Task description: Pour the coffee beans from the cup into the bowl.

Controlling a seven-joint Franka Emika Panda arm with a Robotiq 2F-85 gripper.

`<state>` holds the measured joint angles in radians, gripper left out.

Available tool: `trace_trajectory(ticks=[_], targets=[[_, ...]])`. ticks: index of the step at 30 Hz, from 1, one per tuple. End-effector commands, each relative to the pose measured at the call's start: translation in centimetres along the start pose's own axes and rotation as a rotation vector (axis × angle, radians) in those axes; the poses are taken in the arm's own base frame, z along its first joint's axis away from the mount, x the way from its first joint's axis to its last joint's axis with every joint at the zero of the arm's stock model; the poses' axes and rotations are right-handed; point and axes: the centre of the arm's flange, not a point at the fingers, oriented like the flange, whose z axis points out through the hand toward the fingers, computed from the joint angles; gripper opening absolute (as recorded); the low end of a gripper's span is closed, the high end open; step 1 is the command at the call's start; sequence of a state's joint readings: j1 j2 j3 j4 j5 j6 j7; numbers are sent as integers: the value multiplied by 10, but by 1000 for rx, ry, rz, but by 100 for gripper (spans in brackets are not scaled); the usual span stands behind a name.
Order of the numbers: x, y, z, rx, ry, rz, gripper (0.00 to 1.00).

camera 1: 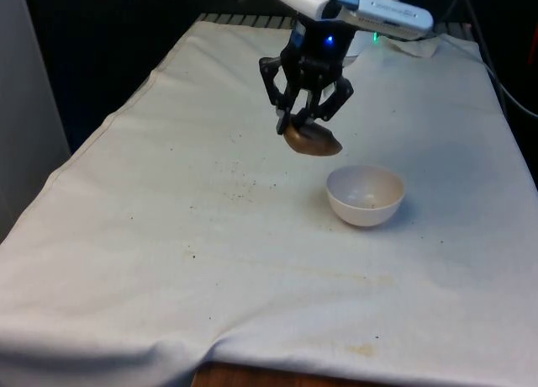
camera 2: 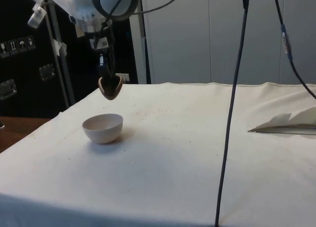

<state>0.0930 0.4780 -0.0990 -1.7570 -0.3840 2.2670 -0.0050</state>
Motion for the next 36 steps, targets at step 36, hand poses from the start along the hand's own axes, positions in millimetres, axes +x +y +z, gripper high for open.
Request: trace_trajectory(ticks=[36], targets=[[9, -53, -14, -185, 11, 48, 3]])
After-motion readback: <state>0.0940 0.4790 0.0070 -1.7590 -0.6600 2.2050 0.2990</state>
